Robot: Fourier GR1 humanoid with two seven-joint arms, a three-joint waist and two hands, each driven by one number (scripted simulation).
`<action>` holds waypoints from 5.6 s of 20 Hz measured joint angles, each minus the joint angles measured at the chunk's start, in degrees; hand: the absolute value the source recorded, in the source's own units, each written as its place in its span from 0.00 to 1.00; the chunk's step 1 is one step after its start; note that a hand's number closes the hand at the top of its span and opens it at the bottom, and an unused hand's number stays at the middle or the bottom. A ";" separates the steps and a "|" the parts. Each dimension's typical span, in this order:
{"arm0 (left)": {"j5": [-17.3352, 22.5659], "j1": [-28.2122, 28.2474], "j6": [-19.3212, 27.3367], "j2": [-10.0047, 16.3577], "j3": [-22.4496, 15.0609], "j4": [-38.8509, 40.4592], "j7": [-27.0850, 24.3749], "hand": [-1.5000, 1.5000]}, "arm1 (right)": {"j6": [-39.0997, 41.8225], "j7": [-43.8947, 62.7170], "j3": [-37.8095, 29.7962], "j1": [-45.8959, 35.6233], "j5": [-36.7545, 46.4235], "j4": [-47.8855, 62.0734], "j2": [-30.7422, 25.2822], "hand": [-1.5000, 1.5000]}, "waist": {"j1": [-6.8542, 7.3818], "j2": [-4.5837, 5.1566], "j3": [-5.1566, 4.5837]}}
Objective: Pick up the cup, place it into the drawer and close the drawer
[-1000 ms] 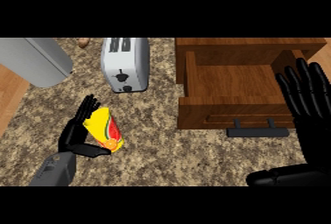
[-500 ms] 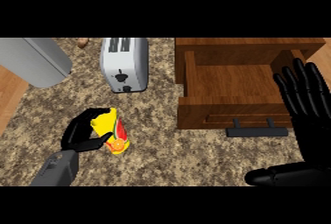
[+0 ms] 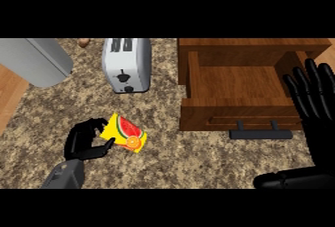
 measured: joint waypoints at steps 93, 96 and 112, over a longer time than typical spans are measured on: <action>25.99 -55.93 48.08 -7.40 -44.62 7.84 31.72 0.00 | 3.47 -3.51 -0.37 -3.38 -1.44 5.90 0.05 0.00 | -6.02 1.21 0.00; 28.29 -55.93 48.25 -7.61 -45.14 6.57 31.43 0.00 | 3.51 -4.14 -0.34 -3.55 -1.91 6.12 0.53 0.00 | -6.01 1.29 0.01; 36.74 -51.54 44.51 -7.12 -38.84 -2.81 24.76 0.00 | 9.70 -1.48 -3.43 0.33 -8.76 2.33 -4.27 1.00 | -0.55 -0.05 -0.05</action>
